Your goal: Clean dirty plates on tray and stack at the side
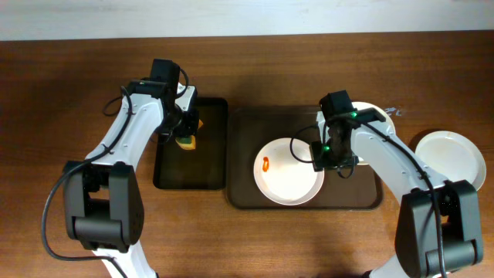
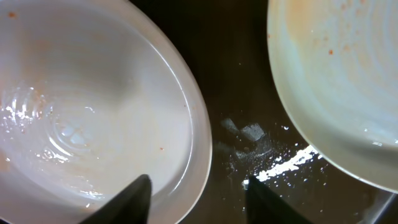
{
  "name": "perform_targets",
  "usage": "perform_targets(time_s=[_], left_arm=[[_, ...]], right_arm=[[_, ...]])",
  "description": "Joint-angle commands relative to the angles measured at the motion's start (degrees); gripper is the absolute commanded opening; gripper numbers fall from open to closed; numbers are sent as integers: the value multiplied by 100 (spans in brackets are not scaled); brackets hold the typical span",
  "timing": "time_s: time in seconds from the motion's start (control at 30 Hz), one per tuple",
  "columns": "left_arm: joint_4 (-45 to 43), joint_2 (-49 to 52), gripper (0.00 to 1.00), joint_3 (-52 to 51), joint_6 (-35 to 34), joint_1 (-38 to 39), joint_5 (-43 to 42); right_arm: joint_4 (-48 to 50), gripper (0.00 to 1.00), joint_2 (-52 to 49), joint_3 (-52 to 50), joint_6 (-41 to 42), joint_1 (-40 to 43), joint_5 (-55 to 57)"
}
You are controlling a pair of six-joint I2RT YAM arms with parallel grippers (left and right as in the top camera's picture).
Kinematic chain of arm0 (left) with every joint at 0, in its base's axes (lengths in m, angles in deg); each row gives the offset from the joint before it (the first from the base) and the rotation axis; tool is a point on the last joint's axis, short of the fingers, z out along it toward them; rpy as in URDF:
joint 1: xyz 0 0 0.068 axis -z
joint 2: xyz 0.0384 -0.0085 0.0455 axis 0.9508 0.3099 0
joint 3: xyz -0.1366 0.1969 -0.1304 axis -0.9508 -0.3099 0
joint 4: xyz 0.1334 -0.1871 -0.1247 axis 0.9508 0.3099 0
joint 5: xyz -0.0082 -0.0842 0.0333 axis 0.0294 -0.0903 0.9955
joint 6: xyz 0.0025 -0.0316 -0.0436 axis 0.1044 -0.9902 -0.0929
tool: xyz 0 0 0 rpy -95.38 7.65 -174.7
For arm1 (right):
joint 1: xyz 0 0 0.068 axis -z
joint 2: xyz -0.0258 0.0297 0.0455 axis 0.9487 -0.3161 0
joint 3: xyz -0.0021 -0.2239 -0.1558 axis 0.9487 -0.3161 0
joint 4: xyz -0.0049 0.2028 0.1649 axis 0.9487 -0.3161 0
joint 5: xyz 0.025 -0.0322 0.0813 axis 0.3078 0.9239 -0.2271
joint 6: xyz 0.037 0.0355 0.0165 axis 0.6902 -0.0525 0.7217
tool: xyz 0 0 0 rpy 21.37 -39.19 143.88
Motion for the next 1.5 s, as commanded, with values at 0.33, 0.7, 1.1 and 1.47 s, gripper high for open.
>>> perform_targets(time_s=[0.33,0.7,1.1,1.47], left_arm=[[9,-76,2,116,-35,-17,17],[9,-76,2,116,-35,-17,17],[4,-76,5,116,-35,-17,20],[-20,-76,7,116,-35,-17,17]], right_arm=[[-2050,98,-28,1147,264,24,-245],[-1784,98,-28,1147,262,24,-243],[-1722,98,-28,1147,262,24,-243],[-1722,98,-28,1147,262,24,-243]])
